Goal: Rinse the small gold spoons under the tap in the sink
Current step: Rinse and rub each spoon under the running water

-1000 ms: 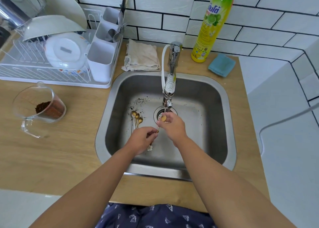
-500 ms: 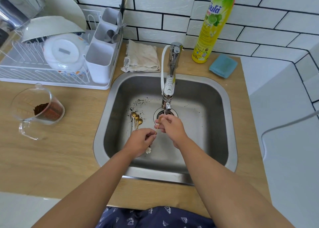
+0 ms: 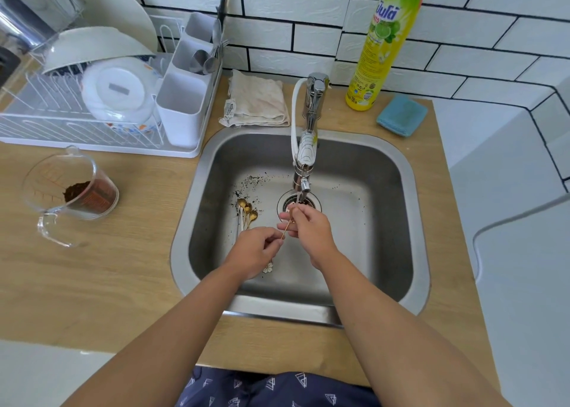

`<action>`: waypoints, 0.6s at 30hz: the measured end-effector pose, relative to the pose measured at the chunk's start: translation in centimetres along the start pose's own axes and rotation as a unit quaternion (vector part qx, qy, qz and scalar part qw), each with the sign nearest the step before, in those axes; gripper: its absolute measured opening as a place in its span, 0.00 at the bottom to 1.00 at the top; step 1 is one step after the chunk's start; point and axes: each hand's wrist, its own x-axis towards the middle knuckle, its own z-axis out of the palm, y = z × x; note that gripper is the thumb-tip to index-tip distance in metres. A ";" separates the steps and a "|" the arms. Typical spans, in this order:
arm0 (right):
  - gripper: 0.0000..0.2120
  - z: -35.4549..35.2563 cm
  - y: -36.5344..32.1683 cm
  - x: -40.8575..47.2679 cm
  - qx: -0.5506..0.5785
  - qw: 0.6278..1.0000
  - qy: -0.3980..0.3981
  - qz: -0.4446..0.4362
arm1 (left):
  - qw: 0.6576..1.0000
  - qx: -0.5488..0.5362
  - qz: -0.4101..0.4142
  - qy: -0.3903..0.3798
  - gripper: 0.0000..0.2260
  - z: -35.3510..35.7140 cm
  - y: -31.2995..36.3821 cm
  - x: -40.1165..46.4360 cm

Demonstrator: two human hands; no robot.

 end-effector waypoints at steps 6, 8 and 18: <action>0.07 -0.1 -0.3 -0.1 -0.014 1.000 0.017 -0.006 | 1.000 -0.006 0.008 0.001 0.06 0.0 0.2 -0.1; 0.09 -0.2 -0.4 -0.1 -0.015 1.000 -0.005 0.005 | 1.000 0.000 0.006 0.004 0.07 0.0 0.2 -0.1; 0.12 -0.5 -0.6 0.0 0.081 0.995 -0.043 0.043 | 0.991 -0.111 -0.068 0.006 0.09 -0.3 0.5 -0.3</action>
